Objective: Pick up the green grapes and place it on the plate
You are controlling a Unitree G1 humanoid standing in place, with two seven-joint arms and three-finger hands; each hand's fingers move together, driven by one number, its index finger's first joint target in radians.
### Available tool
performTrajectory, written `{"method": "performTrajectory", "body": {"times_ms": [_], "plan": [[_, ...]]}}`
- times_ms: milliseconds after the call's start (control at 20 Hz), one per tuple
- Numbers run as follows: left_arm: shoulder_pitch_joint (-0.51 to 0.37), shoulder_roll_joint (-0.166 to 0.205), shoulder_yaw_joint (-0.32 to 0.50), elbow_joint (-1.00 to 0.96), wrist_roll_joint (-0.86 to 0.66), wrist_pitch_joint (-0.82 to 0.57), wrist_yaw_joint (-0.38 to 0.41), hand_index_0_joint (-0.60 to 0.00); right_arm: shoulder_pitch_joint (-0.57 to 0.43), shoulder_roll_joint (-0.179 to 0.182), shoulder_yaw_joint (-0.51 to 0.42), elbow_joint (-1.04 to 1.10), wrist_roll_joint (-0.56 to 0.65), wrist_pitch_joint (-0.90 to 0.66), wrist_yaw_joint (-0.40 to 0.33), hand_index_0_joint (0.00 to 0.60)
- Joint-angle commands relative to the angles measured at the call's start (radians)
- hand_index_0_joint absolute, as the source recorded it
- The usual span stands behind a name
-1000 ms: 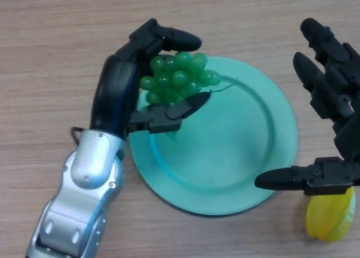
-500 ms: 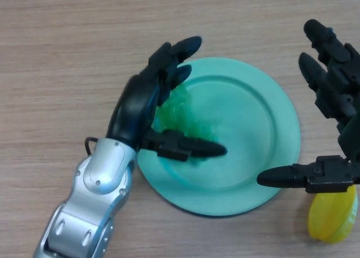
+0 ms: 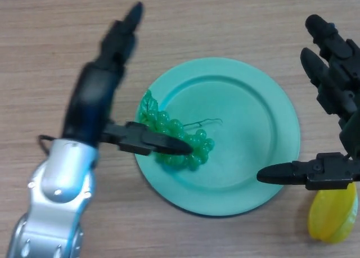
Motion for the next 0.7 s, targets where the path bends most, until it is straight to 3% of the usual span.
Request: {"method": "performTrajectory", "body": {"times_ms": [50, 350, 550, 700], "plan": [[0.003, 0.029, 0.079, -0.118, 0.032, -0.127, 0.002, 0.000, -0.031, -0.014, -0.002, -0.041, 0.019, -0.133, -0.022, 0.000], [0.085, 0.073, 0.182, -0.182, 0.028, -0.178, 0.008, 0.000, -0.027, -0.017, -0.012, -0.038, 0.043, -0.112, -0.009, 0.000], [0.146, 0.070, 0.216, -0.262, 0.002, -0.149, 0.017, 0.000, -0.009, -0.009, 0.003, -0.027, 0.035, -0.162, -0.026, 0.000], [0.143, 0.074, 0.220, -0.266, 0.013, -0.139, -0.003, 0.000, -0.021, -0.011, 0.004, -0.034, 0.030, -0.149, -0.025, 0.000]]}}
